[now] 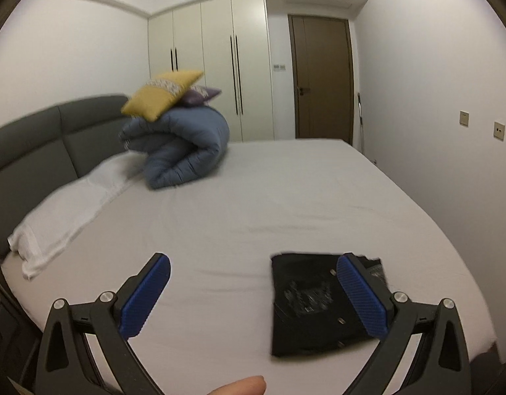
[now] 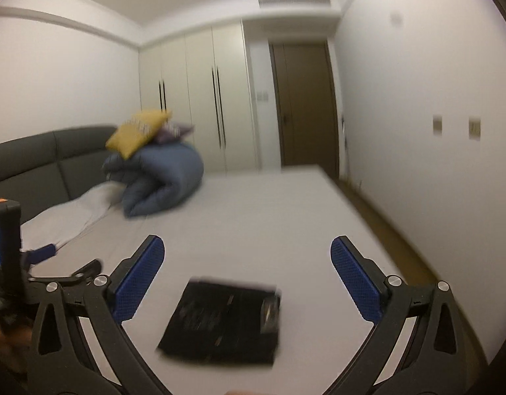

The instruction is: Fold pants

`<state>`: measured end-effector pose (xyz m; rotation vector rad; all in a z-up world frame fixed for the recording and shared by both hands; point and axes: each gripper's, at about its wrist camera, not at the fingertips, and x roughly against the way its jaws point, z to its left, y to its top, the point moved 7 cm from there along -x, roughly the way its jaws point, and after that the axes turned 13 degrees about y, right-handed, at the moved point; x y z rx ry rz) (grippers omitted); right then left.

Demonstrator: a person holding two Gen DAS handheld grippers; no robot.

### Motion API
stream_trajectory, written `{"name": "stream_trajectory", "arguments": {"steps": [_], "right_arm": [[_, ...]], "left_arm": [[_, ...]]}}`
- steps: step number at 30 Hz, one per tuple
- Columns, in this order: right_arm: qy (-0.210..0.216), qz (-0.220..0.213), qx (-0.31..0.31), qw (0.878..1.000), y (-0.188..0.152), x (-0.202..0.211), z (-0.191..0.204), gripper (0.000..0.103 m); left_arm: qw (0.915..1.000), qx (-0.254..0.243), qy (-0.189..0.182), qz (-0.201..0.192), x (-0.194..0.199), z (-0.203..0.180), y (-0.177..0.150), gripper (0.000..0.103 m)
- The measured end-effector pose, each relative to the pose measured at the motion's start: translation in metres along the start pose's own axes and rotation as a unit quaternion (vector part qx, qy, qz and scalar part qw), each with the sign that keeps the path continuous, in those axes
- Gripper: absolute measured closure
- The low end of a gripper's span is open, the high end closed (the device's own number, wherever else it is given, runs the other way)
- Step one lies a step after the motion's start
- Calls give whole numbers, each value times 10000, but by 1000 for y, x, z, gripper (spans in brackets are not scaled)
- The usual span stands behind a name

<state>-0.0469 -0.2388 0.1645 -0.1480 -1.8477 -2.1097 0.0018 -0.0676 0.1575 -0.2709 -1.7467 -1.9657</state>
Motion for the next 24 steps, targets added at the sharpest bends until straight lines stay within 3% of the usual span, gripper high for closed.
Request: {"name": "stream_trajectory", "arguments": {"steps": [4,12,17,24], "right_arm": [[-385,600,-147,9973,-15,7,4,0],[-369,1117,-539,9916,-56,3,-8,0],[-416,1542,-832,9837,-89,-34,-18,0],[-420,1724,-849,9805,-111,-63,-24,0]], "left_arm": [[9990,-14,-156,420,1,-13,-16,0],[9928,-140,-495,1084,-11,-32,-53,0],[9914,-231,-465,1204,-14,-35,-65,0],[9902,-216,-433,1312,-22,-34,-70,0]]}}
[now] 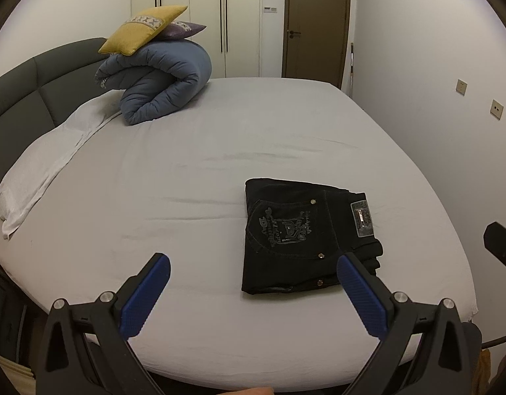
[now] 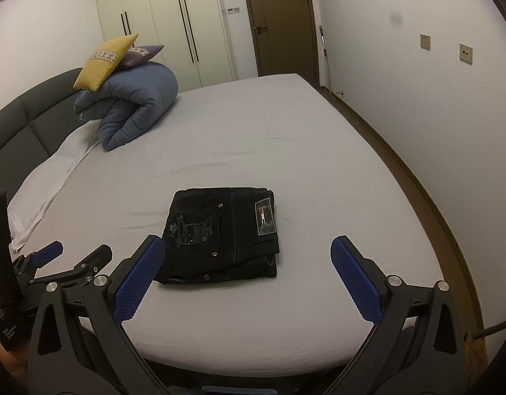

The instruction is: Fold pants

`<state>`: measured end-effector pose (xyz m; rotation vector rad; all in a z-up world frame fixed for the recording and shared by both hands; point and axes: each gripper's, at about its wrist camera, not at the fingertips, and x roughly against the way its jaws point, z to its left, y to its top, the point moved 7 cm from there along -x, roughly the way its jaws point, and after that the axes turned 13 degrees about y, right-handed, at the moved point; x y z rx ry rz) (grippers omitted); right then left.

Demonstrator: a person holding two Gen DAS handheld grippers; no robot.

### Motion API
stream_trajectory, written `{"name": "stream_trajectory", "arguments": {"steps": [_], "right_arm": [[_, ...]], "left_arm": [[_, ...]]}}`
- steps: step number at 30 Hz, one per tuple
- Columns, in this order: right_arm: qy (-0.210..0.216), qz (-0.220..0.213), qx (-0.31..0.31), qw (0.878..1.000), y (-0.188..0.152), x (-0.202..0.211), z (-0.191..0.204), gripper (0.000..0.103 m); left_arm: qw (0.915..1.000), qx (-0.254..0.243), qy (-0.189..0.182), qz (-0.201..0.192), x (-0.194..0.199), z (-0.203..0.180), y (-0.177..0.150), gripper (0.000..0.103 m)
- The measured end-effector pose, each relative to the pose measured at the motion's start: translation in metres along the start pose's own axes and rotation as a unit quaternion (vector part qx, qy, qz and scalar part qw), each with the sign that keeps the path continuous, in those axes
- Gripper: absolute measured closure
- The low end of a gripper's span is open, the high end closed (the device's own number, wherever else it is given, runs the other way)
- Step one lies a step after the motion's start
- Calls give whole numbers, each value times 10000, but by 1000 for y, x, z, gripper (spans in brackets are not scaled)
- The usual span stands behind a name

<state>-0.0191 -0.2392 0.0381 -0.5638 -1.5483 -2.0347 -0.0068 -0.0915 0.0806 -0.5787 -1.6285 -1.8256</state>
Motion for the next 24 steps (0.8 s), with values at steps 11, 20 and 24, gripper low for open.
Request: {"name": "stream_trajectory", "arguments": {"steps": [11,20,24], "right_arm": [[47,110,37,9999,1,-10,2,0],[73,88,39,9999,1,-11,7,0],[80,86,38,9999,0,-11,9,0]], "left_arm": [[10000,14,-3,92,-7,1,-2,0],[10000,1,2,81,-7,2,-3,0],[10000,-2,-8,80,-8,2,-3,0]]}}
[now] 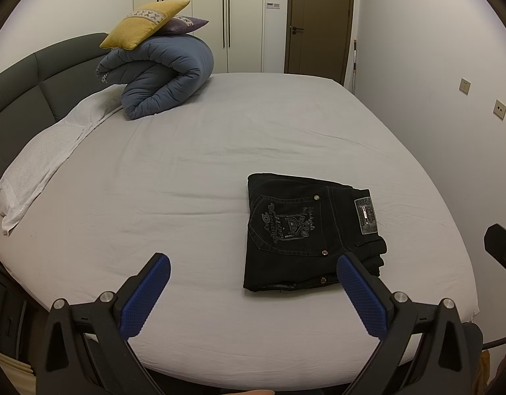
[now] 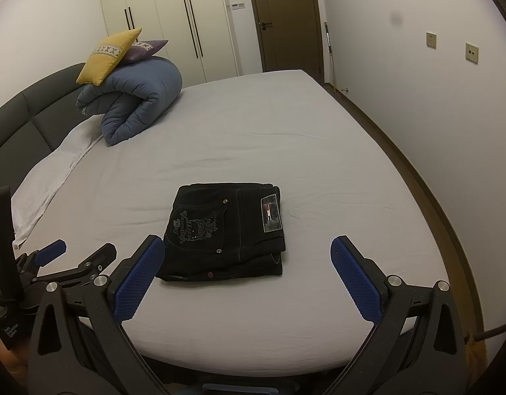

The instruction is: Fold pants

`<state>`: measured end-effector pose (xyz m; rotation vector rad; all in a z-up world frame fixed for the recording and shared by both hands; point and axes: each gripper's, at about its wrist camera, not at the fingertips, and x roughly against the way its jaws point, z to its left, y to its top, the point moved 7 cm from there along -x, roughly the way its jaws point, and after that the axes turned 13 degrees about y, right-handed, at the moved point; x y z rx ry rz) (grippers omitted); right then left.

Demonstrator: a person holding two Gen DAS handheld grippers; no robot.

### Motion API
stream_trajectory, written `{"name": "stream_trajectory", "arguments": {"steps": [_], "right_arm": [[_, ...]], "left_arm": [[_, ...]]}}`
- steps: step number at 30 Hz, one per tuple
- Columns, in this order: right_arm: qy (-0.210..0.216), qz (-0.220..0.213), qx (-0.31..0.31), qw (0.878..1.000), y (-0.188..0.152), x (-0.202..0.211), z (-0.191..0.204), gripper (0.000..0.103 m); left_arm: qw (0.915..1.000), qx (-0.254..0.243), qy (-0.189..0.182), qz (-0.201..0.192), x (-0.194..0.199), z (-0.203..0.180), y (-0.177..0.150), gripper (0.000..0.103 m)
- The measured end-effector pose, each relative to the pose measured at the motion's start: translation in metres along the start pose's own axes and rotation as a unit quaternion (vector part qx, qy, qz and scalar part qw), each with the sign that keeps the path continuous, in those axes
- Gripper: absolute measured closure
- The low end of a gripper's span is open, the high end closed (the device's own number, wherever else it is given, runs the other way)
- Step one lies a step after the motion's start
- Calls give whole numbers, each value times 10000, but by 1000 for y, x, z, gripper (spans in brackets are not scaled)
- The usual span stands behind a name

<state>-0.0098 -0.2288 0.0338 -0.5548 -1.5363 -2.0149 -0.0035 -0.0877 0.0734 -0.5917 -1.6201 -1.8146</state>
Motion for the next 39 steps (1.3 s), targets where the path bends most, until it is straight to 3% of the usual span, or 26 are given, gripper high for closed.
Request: {"name": "stream_trajectory", "arguments": {"steps": [39], "right_arm": [[24,-1,1,10000,-3,-4,8,0]], "left_arm": [[10000,-45,-1,-16,-3,3,-1,0]]}}
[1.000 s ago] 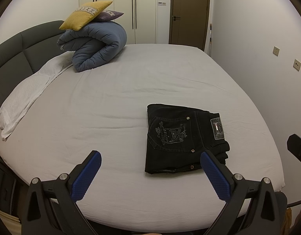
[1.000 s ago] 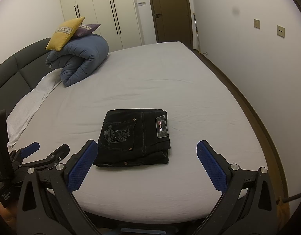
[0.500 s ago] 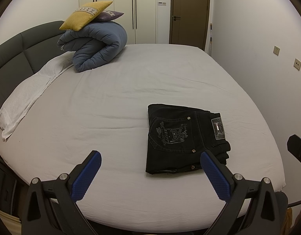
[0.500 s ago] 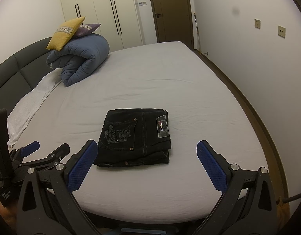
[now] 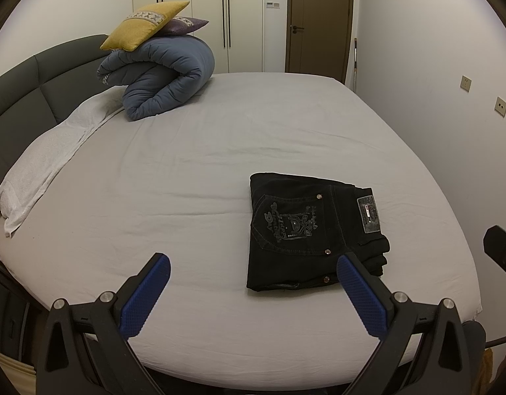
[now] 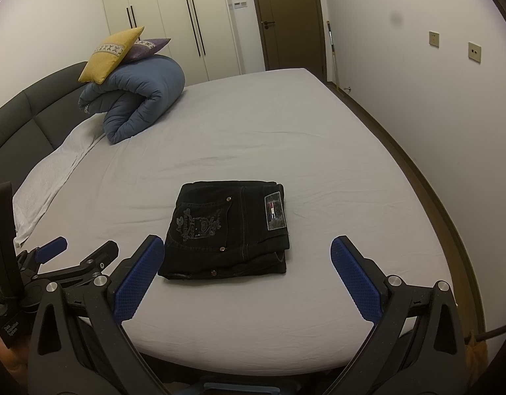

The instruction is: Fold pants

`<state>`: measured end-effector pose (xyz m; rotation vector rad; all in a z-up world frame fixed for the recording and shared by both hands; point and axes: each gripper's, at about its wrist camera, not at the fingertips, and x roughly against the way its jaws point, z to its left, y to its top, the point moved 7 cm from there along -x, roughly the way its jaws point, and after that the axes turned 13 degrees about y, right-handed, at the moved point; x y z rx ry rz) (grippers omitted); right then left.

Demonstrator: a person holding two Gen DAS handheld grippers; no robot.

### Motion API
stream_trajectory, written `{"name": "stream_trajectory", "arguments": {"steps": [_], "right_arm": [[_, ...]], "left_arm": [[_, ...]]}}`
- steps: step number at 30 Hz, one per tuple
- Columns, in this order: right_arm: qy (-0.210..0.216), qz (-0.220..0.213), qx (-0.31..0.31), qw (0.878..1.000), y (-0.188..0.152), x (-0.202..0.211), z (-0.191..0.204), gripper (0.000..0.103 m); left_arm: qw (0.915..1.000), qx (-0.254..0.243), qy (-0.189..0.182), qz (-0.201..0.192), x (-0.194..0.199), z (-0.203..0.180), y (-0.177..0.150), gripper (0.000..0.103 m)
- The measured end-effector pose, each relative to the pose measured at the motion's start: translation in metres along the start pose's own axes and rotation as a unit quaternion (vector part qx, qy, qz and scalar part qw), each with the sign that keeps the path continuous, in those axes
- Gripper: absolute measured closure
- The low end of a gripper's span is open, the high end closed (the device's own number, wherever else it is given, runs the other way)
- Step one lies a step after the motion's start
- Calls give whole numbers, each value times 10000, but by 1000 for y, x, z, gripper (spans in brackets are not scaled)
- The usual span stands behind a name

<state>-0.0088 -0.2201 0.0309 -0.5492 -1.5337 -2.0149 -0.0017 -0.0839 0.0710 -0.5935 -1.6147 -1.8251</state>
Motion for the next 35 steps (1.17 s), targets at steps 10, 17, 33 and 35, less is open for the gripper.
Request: {"name": "stream_trajectory", "arguments": {"steps": [10,17,33,35], "right_arm": [[0,1,-5,10000,0,0,0,0],[-2,2,-9,10000,0,0,0,0],[18,33,-2,10000,-7,-4,6,0],[19,34,-3,10000,-7,-4,6,0]], "left_arm": [[10000,-7,4,2,0,1,0,0],[10000,-9,10,0,0,2,-1,0],[10000,-70,21,21,-3,17,-9,0],[10000,-81,33,11,-3,19,-10,0]]}}
